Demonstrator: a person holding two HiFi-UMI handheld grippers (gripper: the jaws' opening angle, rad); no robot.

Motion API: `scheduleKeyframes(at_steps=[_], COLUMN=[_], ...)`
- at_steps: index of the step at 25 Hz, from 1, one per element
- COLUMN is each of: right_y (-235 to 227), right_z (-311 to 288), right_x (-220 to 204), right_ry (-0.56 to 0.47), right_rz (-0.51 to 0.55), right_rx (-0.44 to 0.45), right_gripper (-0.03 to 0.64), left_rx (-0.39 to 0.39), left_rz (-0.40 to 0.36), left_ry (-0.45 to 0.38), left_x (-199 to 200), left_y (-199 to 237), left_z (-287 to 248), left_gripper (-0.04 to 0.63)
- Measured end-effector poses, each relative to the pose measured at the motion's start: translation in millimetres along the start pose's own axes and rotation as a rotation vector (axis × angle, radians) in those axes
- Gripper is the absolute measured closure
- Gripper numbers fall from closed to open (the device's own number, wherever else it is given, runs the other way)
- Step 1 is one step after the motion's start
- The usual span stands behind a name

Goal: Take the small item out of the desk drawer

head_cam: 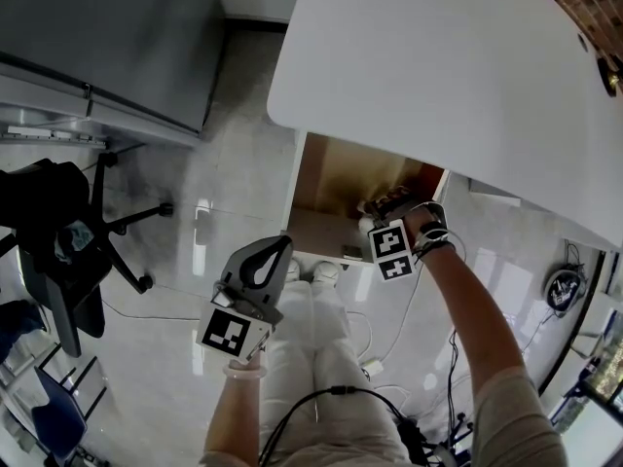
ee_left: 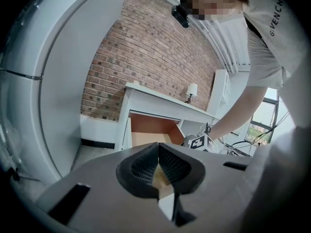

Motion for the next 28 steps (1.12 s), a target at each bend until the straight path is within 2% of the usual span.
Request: scheduleKeyframes(at_steps=[4,10,19,28], right_y=[3.3,3.2,-4.7,-2.4], right_z=[-2.7,10.1,53.9,106.4], right_x=[0.4,1.8,-2.5,4.6], right_ry=[-0.012,-0.043,-0.128,-0.255], right_rz=[0.025,-0.028,-0.314,-0.535], right_rx=[0.019,-0.032,-0.134,-0.257], right_gripper=[0.434,0.446,0.448,0.448], left_rx=[0.003,-0.014,-0.034,-0.046], left_rz=[0.017,0.015,0.008,0.013], left_ry=[0.009,-0.001,0.012,0.009], left_x=[-5.4,-9.1,2.9,16.2], left_y=[0.3,0.2,-3.2,-12.5], left_z=[-0.5,-0.9,-7.4,-11.3], left_gripper=[0.591,0.591,0.59,0.591])
Point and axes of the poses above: the fingertips, and each gripper's own axes: z backward along the fingers, y to its left, x out of its top, the point moved 7 cm from there along z, backward along the fingers, and after that the axes turned 3 degrees about -x, right-handed, at the moved point
